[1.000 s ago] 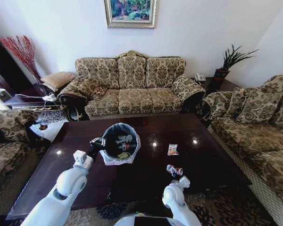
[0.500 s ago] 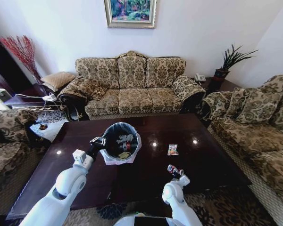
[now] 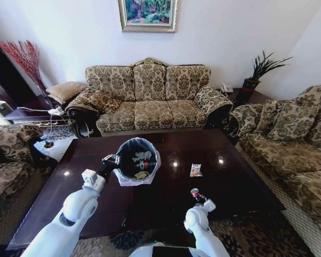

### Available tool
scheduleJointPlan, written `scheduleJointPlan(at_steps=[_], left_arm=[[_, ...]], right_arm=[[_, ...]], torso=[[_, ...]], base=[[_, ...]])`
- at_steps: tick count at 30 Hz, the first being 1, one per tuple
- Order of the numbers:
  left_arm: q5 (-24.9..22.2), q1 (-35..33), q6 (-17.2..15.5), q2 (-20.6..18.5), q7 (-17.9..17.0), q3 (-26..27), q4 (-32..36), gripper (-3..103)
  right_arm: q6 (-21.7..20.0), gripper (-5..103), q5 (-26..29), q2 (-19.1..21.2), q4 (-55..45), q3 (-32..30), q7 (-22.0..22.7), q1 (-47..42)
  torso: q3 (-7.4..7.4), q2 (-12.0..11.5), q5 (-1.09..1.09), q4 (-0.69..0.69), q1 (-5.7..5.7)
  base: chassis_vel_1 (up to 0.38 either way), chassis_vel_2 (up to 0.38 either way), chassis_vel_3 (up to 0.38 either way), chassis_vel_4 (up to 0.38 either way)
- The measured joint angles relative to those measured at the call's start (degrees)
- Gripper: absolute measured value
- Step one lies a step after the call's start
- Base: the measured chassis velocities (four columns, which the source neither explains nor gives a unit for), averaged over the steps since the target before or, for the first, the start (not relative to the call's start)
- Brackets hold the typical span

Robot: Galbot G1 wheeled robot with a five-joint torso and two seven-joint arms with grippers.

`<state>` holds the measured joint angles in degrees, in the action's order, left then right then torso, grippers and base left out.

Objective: Move to the front of the table and place the trash on the table into the trash bin.

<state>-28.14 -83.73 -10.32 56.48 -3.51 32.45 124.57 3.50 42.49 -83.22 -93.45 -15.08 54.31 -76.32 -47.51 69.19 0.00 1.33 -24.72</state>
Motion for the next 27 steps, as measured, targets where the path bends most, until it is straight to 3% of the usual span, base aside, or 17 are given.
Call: scheduleJointPlan(at_steps=[11,15,17,19,20,22,23,25,27], left_arm=[[-0.03,0.06,0.08,0.08,0.02,0.01,0.44,3],[-0.15,-0.03,0.09,-0.02,0.02,0.12,0.8,3],[-0.16,-0.02,0.09,-0.06,0.0,0.08,0.81,3],[-0.16,0.02,0.09,-0.06,-0.01,0.01,0.81,3],[-0.17,0.16,0.09,-0.13,-0.04,-0.26,0.79,3],[-0.19,0.21,0.09,-0.18,-0.05,-0.34,0.76,3],[-0.31,0.49,0.09,-0.6,-0.09,-0.51,0.49,3],[-0.38,0.62,0.08,-0.83,-0.16,-0.59,0.38,3],[-0.84,1.27,-0.15,-1.93,-0.24,-1.19,-0.19,3]], right_arm=[[0.07,17,-1.4,0.68,-1.36,-0.4,-1.39,-1.03],[-0.29,17,-7.09,1.55,-5.49,-1.85,-4.44,-1.58],[-2.71,17,-12.01,2.65,-11.68,-3.84,-8.67,-1.55],[-4.03,17,-12.83,3.0,-14.12,-4.66,-10.66,-1.47],[-7.76,17,-13.41,4.04,-20.06,-6.57,-15.53,-0.75],[-8.92,17,-13.24,4.75,-21.91,-6.92,-16.88,-0.29],[-11.36,17,-11.63,8.4,-26.76,-7.01,-20.32,1.6],[-11.98,17,-11.04,9.81,-28.23,-6.87,-21.46,2.47],[-14.36,17,-7.38,16.3,-33.88,-5.66,-26.08,7.23]], torso=[[-0.01,0.0,0.03,-0.02,-0.01],[-0.01,0.0,0.02,0.0,0.0],[-0.01,0.0,-0.01,0.0,0.0],[-0.01,0.0,0.0,0.0,0.0],[-0.01,0.0,0.0,-0.01,0.0],[0.0,0.0,-0.01,-0.01,0.0],[-0.01,0.0,0.0,-0.01,0.0],[0.0,0.0,0.01,-0.01,0.0],[-0.01,0.0,0.0,0.01,0.0]], base=[[0.0,0.0,0.0,0.0],[0.0,0.0,0.0,0.0],[0.0,0.0,0.0,0.0],[0.0,0.0,0.0,0.0],[0.0,0.0,0.0,0.0],[0.0,0.0,0.0,0.0],[0.0,0.0,0.0,0.0],[0.0,0.0,0.0,0.0],[0.0,0.0,0.0,0.0]])
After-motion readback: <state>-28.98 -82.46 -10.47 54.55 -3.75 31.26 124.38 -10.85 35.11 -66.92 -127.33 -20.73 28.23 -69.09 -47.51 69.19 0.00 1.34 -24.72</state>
